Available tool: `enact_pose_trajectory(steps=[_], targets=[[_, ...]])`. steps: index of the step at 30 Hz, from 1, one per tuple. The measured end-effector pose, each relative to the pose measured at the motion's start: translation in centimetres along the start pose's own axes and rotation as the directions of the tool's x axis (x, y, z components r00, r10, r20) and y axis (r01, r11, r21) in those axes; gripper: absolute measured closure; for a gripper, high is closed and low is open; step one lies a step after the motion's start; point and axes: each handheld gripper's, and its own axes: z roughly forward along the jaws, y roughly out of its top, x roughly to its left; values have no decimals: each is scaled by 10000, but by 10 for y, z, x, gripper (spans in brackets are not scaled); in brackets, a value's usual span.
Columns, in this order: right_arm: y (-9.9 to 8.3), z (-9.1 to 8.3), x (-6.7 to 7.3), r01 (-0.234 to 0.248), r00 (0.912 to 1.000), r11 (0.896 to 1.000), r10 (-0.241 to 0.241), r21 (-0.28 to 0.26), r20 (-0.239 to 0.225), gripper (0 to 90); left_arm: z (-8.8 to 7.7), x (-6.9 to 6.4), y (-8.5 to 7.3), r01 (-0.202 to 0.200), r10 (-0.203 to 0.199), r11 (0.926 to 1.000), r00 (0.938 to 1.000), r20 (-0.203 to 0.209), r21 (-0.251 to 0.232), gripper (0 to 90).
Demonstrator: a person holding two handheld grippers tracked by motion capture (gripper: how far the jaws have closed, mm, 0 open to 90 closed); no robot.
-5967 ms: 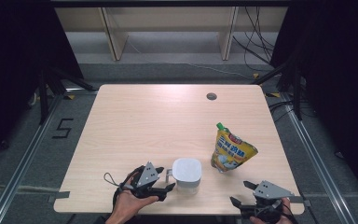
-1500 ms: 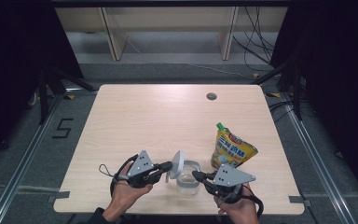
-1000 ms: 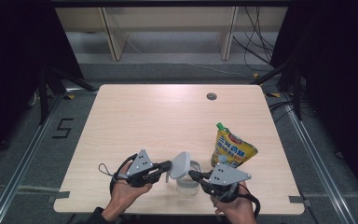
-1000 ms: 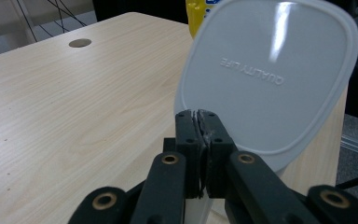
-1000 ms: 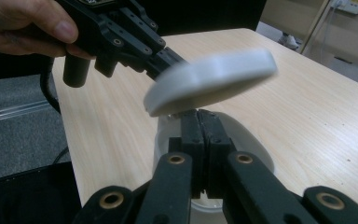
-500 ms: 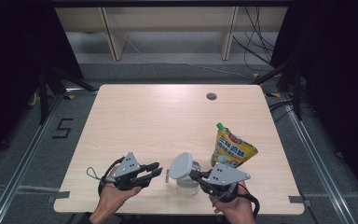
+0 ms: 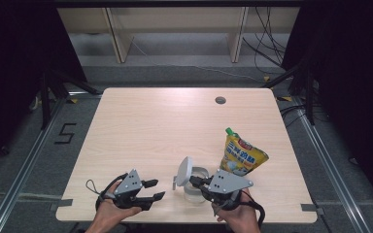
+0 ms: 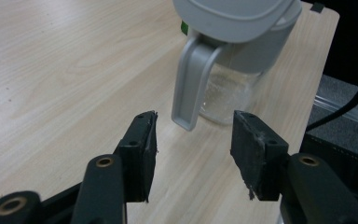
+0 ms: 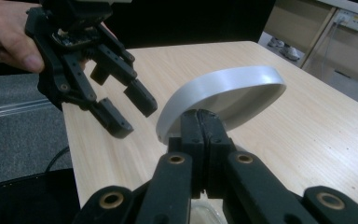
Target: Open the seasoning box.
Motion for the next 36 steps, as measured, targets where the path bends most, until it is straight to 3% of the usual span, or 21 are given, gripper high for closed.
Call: enact_pose_trajectory(steps=[5,6,7,8,10,14,16,19,20,22,23,29,30,33,36], targets=[[4,4,4,125,9999,9999,-125,-3,-67,899,-1,4,-3,-89,91,9997,9999,-99,224,460],[5,4,3,363,9993,9993,-363,-84,-15,899,-1,5,-4,90,-89,9999,10000,-17,119,460],[4,4,4,278,9996,9996,-278,-55,1,899,0,4,-5,143,-143,9999,9999,-26,26,450],[4,4,4,147,9999,9999,-147,-4,-56,899,-2,6,-5,-75,75,9999,10000,17,108,441],[3,2,2,124,9999,9999,-124,-61,-30,898,-2,5,-6,246,-246,9997,9997,-32,35,414],[1,0,-1,-16,10000,9998,16,-190,-1,892,-4,5,-8,483,-483,9988,9988,-20,-97,380],[0,-4,-2,-41,10000,9998,43,-196,83,885,-5,6,-10,266,-266,9996,9996,-68,33,346],[-6,-10,-8,-238,9994,9995,243,-192,247,873,-3,4,-13,507,-509,9987,9984,-227,-92,290],[-9,-12,-10,-369,9987,9990,378,-257,354,862,-3,2,-13,842,-842,9964,9963,-157,-23,291],[-13,-18,-13,-527,9973,9984,537,-214,506,846,-5,3,-12,604,-602,9981,9981,-161,153,289],[-15,-19,-14,-619,9966,9976,634,-293,531,839,-5,0,-12,677,-677,9977,9976,-174,19,288],[-30,-30,-22,-1054,9920,9940,1072,-298,671,693,-4,-2,-12,557,-556,9984,9984,-70,27,276],[-34,-32,-23,-1008,9917,9944,1030,-317,764,658,-3,-4,-12,737,-738,9971,9973,-41,-202,274],[-45,-38,-24,-1574,9839,9874,1583,-173,834,575,-4,-3,-12,676,-676,9977,9977,-86,-35,262],[-53,-43,-26,-1759,9797,9843,1765,-147,951,518,-4,-3,-13,699,-699,9976,9975,-52,-3,244]])
